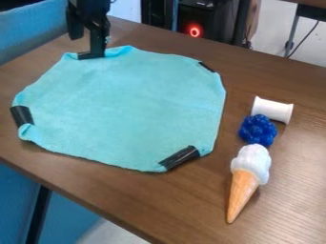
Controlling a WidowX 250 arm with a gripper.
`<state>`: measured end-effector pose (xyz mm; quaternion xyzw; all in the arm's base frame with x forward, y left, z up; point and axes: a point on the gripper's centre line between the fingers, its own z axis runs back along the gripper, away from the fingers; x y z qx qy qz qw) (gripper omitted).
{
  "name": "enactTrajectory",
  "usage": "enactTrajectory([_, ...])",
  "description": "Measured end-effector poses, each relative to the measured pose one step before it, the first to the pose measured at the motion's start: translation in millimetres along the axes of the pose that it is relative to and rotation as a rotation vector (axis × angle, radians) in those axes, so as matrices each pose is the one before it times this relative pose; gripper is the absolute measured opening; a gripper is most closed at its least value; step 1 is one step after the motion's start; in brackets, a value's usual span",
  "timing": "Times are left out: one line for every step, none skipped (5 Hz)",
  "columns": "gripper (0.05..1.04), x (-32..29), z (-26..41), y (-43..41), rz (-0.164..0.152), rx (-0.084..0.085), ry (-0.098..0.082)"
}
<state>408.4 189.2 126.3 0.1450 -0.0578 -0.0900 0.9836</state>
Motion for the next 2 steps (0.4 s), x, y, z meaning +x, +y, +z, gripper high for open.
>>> enactTrajectory([1.001, -8.50, 30.92, -4.05, -0.0088, -0.0052, -0.0888])
enactTrajectory([1.000, -12.11, 32.81, -18.92, -0.0482, -0.0503, -0.0855])
